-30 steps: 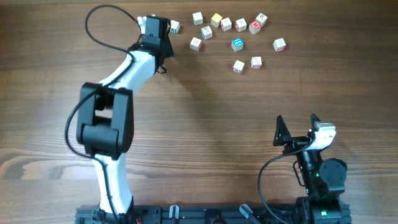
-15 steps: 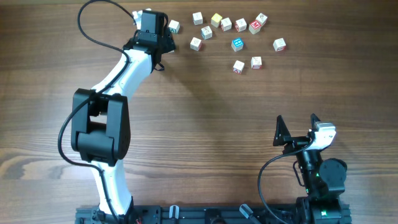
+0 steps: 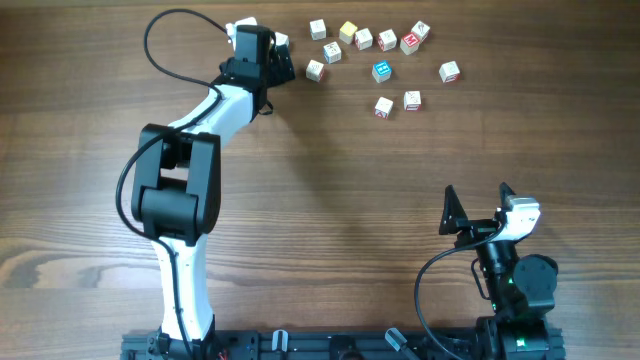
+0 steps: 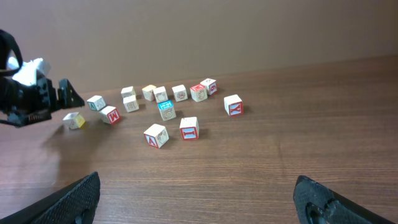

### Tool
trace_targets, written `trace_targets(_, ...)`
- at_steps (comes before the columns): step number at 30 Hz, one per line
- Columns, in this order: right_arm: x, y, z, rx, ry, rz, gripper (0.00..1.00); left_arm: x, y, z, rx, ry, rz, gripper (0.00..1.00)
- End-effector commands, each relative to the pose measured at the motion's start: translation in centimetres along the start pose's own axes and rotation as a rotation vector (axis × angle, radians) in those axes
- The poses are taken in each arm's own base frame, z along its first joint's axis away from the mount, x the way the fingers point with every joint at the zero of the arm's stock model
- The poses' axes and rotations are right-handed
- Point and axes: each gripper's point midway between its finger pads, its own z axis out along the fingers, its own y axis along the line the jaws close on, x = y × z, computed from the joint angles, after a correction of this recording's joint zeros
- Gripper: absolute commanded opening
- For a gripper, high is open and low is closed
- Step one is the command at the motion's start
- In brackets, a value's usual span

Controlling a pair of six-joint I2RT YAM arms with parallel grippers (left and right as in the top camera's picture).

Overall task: Form a horizontal line
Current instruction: 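Lower the left gripper and grasp the white block with letter A, then carry the A block toward the near left and set it down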

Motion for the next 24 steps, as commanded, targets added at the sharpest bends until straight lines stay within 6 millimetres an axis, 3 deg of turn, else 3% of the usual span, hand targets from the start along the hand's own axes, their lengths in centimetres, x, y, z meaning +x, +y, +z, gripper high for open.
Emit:
trace_targets(1, -0.2, -0.4, 0.0, 0.022, -0.01, 0.001, 1.0, 2.2, 0.4, 1.5, 0.018, 0.055, 0.001, 0.99)
trace_targets(5, -0.2, -0.4, 0.0, 0.022, -0.01, 0.002, 1.0, 4.0, 0.7, 2.2, 0.017, 0.106, 0.007, 0.87)
trace_targets(8, -0.2, -0.4, 0.0, 0.022, -0.01, 0.002, 1.0, 5.0, 1.1, 2.2, 0.002, 0.145, 0.012, 0.67)
trace_targets(15, -0.2, -0.4, 0.0, 0.022, -0.01, 0.002, 1.0, 5.3, 1.2, 2.0, -0.004, 0.16, 0.014, 0.37)
trace_targets(19, -0.2, -0.4, 0.0, 0.022, -0.01, 0.002, 1.0, 4.7, 1.2, 1.0, -0.009, 0.167, 0.015, 0.31)
trace_targets(24, -0.2, -0.4, 0.0, 0.022, -0.01, 0.002, 1.0, 2.2, 1.3, -2.8, -0.029, 0.167, 0.049, 0.28)
